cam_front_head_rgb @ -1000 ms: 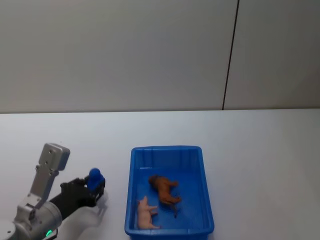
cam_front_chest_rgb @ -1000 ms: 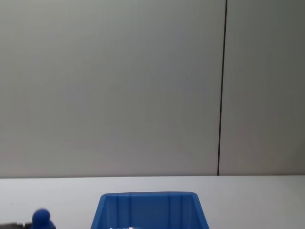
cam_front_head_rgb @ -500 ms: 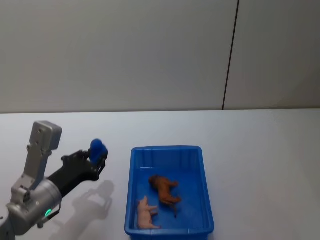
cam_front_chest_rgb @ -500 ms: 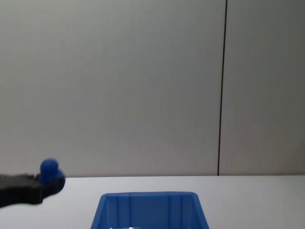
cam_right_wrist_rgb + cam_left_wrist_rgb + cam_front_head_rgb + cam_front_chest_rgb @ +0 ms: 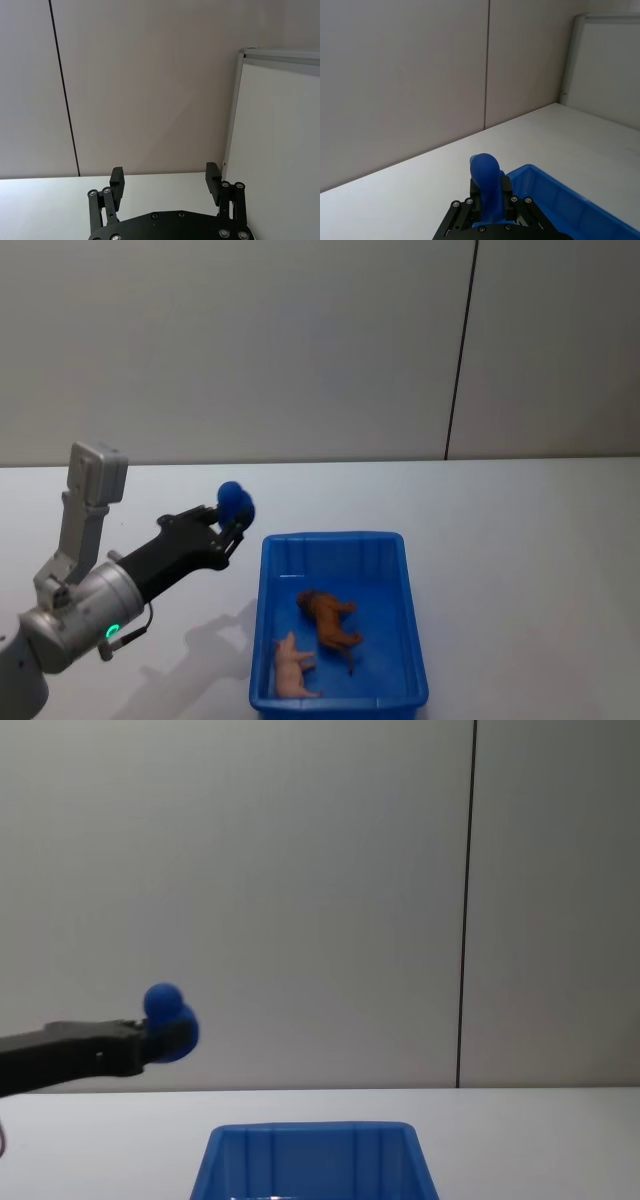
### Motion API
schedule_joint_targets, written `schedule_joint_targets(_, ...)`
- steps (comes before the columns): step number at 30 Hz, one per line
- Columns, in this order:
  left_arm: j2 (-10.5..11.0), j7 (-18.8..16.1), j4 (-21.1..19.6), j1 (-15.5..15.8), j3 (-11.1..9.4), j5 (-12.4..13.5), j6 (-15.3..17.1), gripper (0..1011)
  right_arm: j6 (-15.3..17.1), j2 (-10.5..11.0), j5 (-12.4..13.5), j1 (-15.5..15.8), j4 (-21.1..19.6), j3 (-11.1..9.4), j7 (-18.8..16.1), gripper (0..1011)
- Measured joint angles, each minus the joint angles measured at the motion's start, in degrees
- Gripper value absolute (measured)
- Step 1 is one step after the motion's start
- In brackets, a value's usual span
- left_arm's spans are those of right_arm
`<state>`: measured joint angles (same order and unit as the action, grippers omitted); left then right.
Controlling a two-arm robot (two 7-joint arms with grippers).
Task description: Pick up the two dolls from the table and place them into the box.
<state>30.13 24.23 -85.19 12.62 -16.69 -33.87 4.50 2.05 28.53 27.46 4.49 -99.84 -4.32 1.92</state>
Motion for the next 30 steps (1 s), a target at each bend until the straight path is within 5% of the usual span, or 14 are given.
schedule_joint_targets(22, -4.30, 19.84, 7.66, 8.22, -1.83, -4.92, 8.55, 125, 0.00, 0.00, 0.00, 0.00, 0.00, 0.00, 0.00, 1001)
schedule_joint_targets(30, -6.56, 27.90, 12.88, 12.24, -3.13, -5.28, 12.26, 364, 0.00, 0.00, 0.00, 0.00, 0.00, 0.00, 0.00, 1001)
